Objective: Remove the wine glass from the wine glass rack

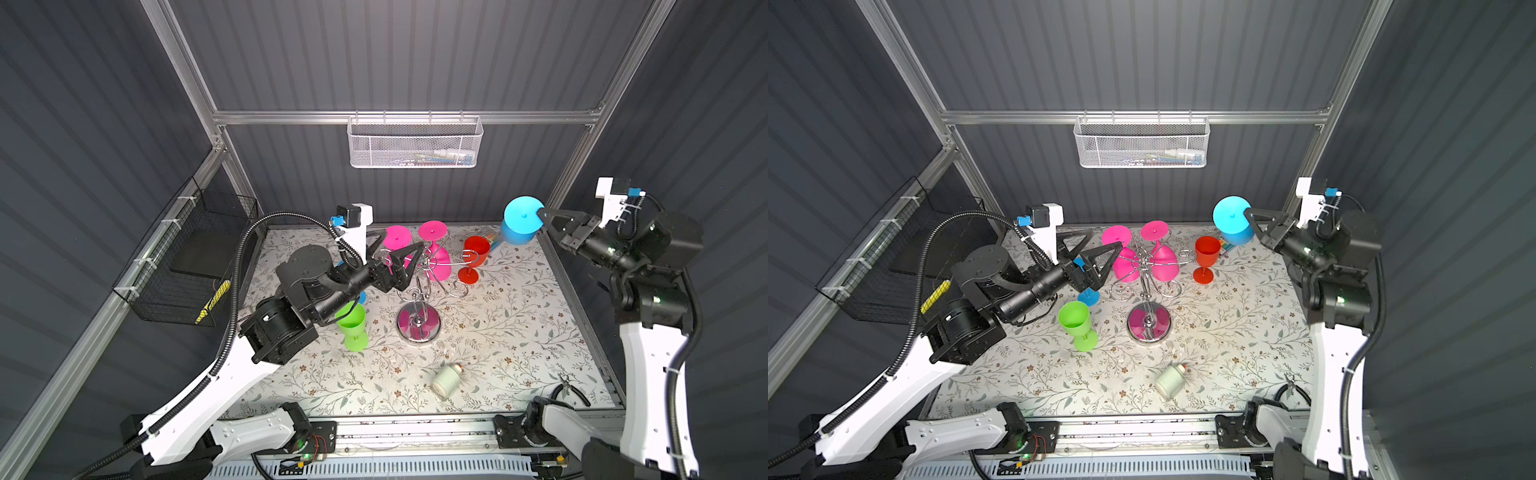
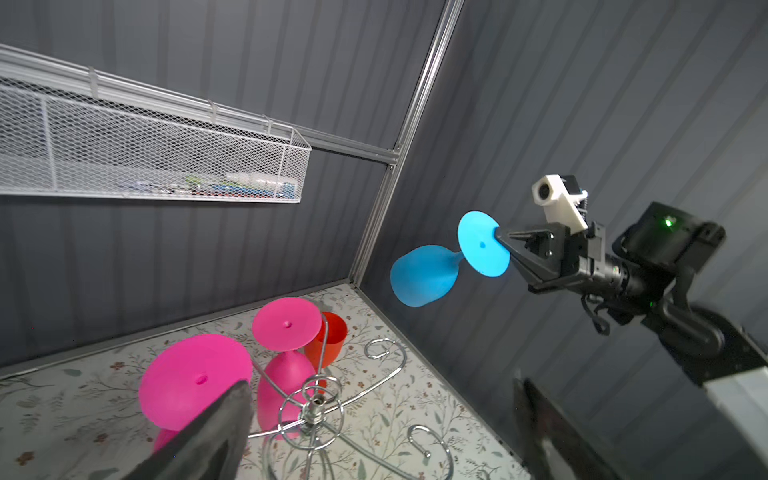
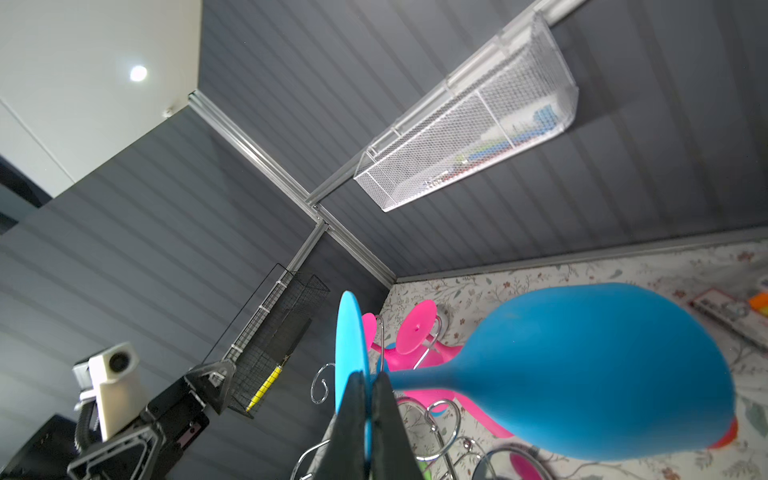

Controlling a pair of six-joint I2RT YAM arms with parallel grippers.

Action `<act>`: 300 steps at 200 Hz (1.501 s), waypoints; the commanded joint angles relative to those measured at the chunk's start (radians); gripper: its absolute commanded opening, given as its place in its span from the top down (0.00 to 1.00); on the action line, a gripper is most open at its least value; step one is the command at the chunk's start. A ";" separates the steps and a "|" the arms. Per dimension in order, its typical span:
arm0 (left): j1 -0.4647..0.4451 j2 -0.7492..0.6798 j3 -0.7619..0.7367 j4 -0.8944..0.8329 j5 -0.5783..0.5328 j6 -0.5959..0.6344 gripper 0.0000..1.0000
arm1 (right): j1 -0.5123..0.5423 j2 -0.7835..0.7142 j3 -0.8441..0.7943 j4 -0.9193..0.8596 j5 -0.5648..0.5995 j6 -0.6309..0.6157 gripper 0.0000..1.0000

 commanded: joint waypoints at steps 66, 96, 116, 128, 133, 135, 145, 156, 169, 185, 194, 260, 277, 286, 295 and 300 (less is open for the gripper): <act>-0.001 0.128 0.112 0.089 0.196 -0.303 0.00 | 0.128 -0.213 -0.233 0.365 -0.079 -0.436 1.00; 0.009 0.151 0.117 0.119 0.309 -0.335 0.00 | 0.206 -0.252 -0.290 0.369 -0.142 -0.634 1.00; 0.029 0.175 0.137 0.073 0.375 -0.363 0.00 | 0.268 -0.272 -0.318 0.357 -0.141 -0.751 1.00; 0.044 0.187 0.126 0.102 0.433 -0.403 0.00 | 0.307 -0.282 -0.330 0.340 -0.133 -0.825 1.00; 0.050 0.192 0.119 0.125 0.477 -0.422 0.00 | 0.324 -0.286 -0.336 0.336 -0.130 -0.855 1.00; 0.052 0.194 0.115 0.133 0.488 -0.429 0.00 | 0.331 -0.288 -0.338 0.335 -0.129 -0.866 1.00; 0.061 0.203 0.105 0.170 0.531 -0.463 0.00 | 0.359 -0.294 -0.349 0.333 -0.124 -0.916 1.00; 0.066 0.215 0.104 0.188 0.561 -0.483 0.00 | 0.389 -0.298 -0.356 0.326 -0.121 -0.963 1.00; 0.068 0.228 0.110 0.198 0.587 -0.490 0.00 | 0.419 -0.298 -0.357 0.305 -0.120 -1.014 1.00; 0.067 0.243 0.111 0.222 0.630 -0.489 0.01 | 0.452 -0.296 -0.353 0.278 -0.098 -1.068 1.00; 0.067 0.249 0.108 0.220 0.640 -0.479 0.03 | 0.468 -0.294 -0.349 0.265 -0.081 -1.093 1.00; 0.067 0.297 0.069 0.286 0.763 -0.515 0.22 | 0.564 -0.267 -0.324 0.173 -0.012 -1.230 1.00; 0.067 0.302 0.068 0.278 0.764 -0.510 0.30 | 0.585 -0.262 -0.323 0.168 0.000 -1.247 1.00; 0.067 0.304 0.066 0.276 0.763 -0.507 0.36 | 0.594 -0.259 -0.320 0.159 0.009 -1.262 1.00; 0.067 0.308 0.064 0.275 0.763 -0.507 0.42 | 0.602 -0.256 -0.315 0.146 0.019 -1.278 1.00; 0.067 0.308 0.063 0.276 0.763 -0.507 0.45 | 0.608 -0.255 -0.314 0.139 0.025 -1.286 1.00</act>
